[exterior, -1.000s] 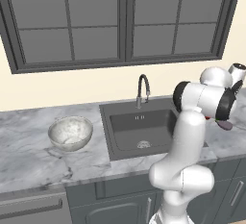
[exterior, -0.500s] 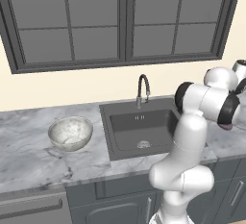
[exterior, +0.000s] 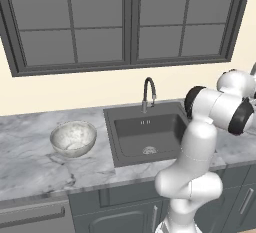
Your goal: Remove the eggplant and bell pepper from the sink. Then move the bowl and cup from the counter to the sink for washing.
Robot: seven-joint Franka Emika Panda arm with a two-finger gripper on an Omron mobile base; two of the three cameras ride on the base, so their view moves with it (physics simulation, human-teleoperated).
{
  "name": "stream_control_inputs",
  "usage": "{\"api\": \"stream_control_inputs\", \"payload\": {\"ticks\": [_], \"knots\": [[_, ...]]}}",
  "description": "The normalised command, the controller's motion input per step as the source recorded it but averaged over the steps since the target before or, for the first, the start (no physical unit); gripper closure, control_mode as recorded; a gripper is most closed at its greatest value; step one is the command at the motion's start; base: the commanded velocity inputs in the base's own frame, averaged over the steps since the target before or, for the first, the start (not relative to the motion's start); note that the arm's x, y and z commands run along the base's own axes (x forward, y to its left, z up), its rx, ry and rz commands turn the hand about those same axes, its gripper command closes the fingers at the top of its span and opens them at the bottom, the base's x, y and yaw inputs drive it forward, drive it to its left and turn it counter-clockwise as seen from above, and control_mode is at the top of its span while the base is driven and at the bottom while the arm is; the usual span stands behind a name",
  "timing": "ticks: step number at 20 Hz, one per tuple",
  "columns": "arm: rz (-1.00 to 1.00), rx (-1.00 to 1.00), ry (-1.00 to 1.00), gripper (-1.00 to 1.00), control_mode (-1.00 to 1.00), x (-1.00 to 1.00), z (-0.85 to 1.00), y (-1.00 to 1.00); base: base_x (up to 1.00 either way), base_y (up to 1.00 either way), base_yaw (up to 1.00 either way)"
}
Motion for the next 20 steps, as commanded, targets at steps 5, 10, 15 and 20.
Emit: {"api": "stream_control_inputs", "payload": {"ticks": [5, 10, 15, 20], "knots": [[-0.06, 0.00, 0.00, -1.00, -1.00, -0.38, 0.14, -0.30, 0.00, 0.00, 0.00], [-0.05, -0.01, 0.00, -1.00, -1.00, -0.36, 0.04, -0.29, 0.00, 0.00, 0.00], [-0.05, -0.03, 0.00, -1.00, -1.00, -0.35, 0.00, -0.28, 0.00, 0.00, 0.00], [-0.07, 0.00, -0.01, -1.00, -1.00, -0.32, 0.00, -0.25, 0.00, 0.00, 0.00]]}}
